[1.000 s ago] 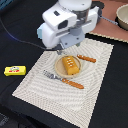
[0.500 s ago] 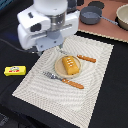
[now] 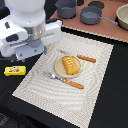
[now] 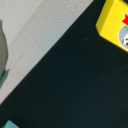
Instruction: Place the bread, butter, and milk from the table onto the serving area.
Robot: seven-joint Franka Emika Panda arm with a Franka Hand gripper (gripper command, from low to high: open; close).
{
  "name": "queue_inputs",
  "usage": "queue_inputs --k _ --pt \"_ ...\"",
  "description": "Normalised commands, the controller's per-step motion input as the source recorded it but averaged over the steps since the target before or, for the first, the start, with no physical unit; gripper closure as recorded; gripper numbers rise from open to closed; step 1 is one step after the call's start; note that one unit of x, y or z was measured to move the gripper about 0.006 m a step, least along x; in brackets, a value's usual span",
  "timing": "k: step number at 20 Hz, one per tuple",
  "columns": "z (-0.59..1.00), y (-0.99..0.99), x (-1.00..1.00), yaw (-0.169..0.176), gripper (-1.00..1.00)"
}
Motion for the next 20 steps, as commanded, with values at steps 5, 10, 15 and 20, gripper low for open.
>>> queue_inputs --k 5,10,15,20 --pt "-0.28 -0.02 -0.61 0.199 -1.0" --pt "-0.27 -0.01 -0.67 0.189 -1.0" --pt "-0.21 -0.06 -0.8 0.152 -1.0" --pt "-0.24 -0.16 -0.58 0.087 -1.0"
